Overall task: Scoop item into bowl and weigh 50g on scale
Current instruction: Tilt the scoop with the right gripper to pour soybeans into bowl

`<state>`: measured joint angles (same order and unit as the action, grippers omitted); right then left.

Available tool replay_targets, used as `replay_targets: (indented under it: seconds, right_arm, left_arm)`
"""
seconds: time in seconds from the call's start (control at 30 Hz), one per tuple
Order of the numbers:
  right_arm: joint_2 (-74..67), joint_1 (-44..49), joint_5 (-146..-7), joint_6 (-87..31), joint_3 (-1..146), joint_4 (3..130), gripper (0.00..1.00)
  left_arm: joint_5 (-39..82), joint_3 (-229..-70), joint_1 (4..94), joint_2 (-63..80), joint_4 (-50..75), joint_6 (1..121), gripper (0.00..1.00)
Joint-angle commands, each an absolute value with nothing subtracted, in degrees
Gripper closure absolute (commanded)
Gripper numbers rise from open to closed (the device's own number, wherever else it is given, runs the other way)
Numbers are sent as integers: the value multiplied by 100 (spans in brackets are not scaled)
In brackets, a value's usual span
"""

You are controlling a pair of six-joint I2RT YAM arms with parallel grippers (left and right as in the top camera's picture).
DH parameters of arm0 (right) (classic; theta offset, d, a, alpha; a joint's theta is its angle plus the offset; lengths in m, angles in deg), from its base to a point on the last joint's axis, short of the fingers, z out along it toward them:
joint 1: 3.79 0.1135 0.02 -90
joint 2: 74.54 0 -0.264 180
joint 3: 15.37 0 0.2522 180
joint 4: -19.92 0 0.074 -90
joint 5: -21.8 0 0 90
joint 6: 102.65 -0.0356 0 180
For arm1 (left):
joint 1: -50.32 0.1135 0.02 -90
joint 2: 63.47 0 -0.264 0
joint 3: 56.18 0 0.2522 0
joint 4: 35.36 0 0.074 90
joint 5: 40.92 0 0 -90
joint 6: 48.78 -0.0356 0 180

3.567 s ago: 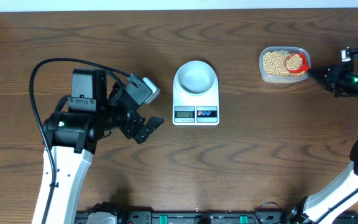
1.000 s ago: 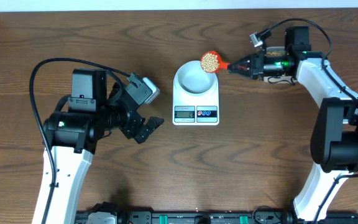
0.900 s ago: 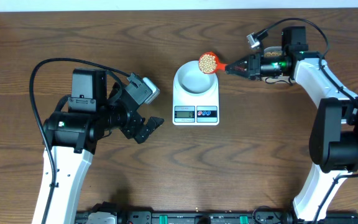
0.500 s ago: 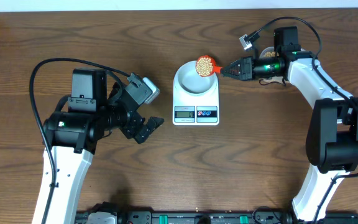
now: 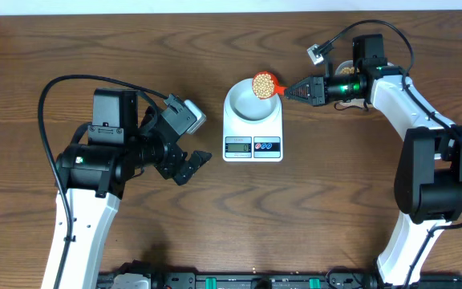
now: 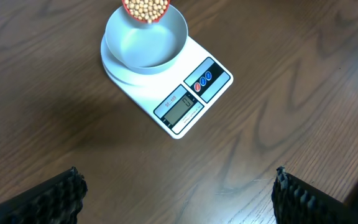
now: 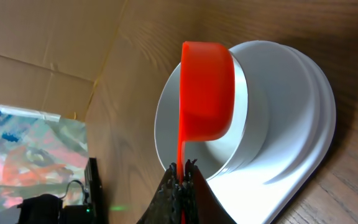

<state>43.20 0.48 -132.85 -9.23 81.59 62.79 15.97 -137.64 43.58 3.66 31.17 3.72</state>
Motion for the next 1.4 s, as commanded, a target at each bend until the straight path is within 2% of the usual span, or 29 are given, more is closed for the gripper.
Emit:
replay_targets:
  seconds: [0.0,0.6,1.37]
  right_arm:
    - [4372,118,-13409,-604,8152,6281,99]
    - [4372,396,-12850,137,8152,6277,99]
    - [3924,457,-12253,329,8155,6268,99]
  left_arm:
    - [1501,-13944,4388,373,3150,397,2]
    - [1501,-13944,4388,373,3150,397,2]
    - [1501,-13944,4388,373,3150,399,2]
